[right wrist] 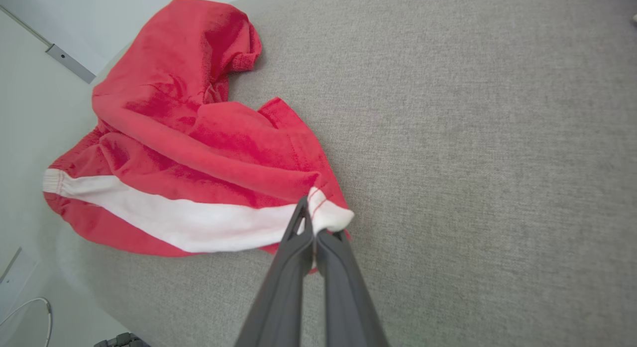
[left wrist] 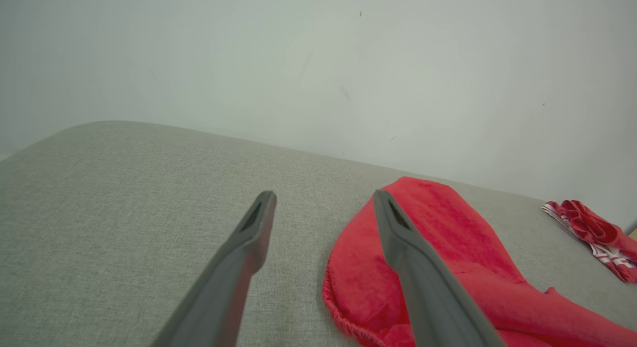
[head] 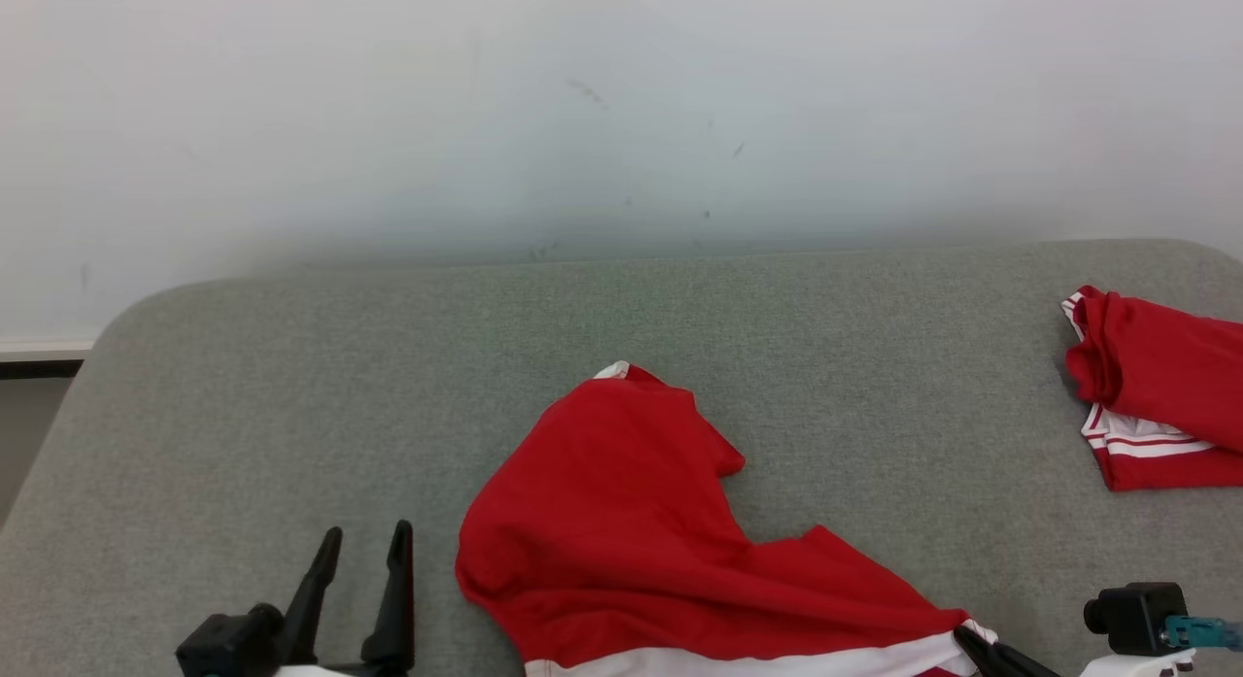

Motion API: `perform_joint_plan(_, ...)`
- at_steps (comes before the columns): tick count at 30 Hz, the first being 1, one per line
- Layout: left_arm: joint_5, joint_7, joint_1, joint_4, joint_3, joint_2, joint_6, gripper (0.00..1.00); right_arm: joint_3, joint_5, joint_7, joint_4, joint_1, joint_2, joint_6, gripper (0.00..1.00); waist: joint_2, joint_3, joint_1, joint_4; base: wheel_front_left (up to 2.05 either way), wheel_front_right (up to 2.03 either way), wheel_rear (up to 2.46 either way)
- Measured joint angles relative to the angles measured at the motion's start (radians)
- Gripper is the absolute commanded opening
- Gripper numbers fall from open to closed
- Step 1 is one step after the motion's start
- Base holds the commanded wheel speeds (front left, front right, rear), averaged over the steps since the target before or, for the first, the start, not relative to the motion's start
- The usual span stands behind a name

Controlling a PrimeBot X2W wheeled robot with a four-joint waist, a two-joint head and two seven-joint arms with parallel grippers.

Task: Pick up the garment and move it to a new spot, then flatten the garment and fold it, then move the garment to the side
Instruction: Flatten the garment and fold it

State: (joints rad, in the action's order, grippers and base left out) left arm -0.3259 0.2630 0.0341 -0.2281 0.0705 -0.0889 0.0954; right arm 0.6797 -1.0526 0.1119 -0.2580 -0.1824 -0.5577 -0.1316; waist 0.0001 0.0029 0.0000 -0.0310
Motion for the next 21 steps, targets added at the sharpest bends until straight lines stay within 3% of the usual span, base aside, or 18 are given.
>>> perform_joint_plan(2, 0.001, 0.000, 0.001, -0.004, -0.001, 0.000, 0.001, 1.00, 0.000, 0.004, -0.004, -0.022, 0.000, 0.017, 0.000, 0.44, 0.0000, 0.003, 0.0000, -0.005, 0.00, 0.00, 0.00)
perform_joint_plan(3, 0.001, 0.000, 0.001, -0.007, -0.001, 0.000, 0.002, 1.00, 0.002, 0.006, -0.005, -0.033, 0.000, 0.025, 0.000, 1.00, 0.0000, 0.004, 0.0000, -0.008, 0.00, 0.00, 0.00)
perform_joint_plan(15, 0.010, 0.000, 0.002, -0.011, -0.019, 0.004, 0.010, 1.00, -0.053, 0.067, -0.035, -0.128, 0.002, 0.022, 0.000, 1.00, 0.0000, -0.011, 0.0000, -0.007, 0.00, 0.00, 0.00)
perform_joint_plan(21, 0.019, 0.000, -0.007, 0.016, -0.043, 0.003, 0.010, 1.00, -0.181, 0.154, -0.212, -0.068, -0.001, 0.036, 0.000, 1.00, 0.0000, -0.028, 0.0000, -0.015, 0.00, 0.00, 0.00)
